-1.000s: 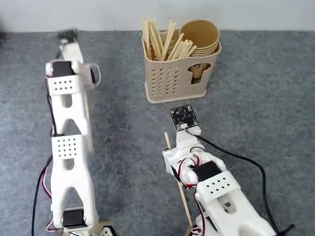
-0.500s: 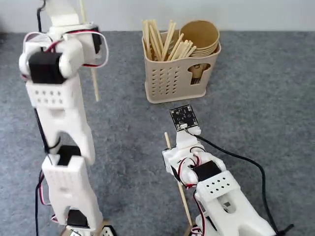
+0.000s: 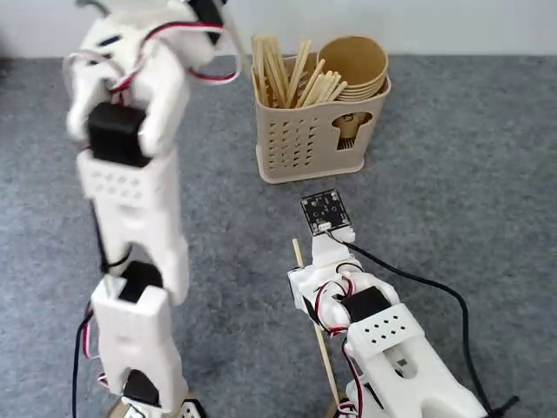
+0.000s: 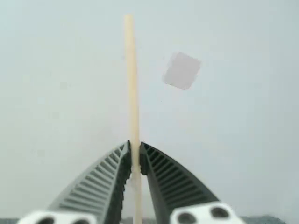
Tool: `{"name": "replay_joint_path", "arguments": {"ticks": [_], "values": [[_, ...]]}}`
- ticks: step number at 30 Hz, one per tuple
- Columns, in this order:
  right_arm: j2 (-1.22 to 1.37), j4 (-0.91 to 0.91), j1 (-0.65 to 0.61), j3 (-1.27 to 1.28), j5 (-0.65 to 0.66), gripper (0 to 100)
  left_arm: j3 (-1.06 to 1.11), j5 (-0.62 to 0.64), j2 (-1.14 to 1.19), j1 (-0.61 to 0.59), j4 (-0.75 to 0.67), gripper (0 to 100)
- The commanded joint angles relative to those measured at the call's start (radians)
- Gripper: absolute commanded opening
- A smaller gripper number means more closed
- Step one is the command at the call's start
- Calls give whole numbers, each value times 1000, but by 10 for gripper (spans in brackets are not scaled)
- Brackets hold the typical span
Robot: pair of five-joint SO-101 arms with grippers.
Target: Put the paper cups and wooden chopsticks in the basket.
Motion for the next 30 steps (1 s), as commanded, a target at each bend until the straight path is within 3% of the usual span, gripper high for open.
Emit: {"name": "replay_joint_path", "arguments": {"ticks": [1, 6, 18, 30], "values": [[-27, -21, 12, -9, -3, 8, -1, 6, 69, 46, -92, 12], [-27, -21, 12, -9, -3, 8, -2, -61, 170, 87, -107, 12], [-25, -21, 13, -8, 44, 8, -2, -63, 293, 60, -170, 12], [-25, -21, 13, -8, 46, 8, -2, -63, 239, 71, 64, 96]]}}
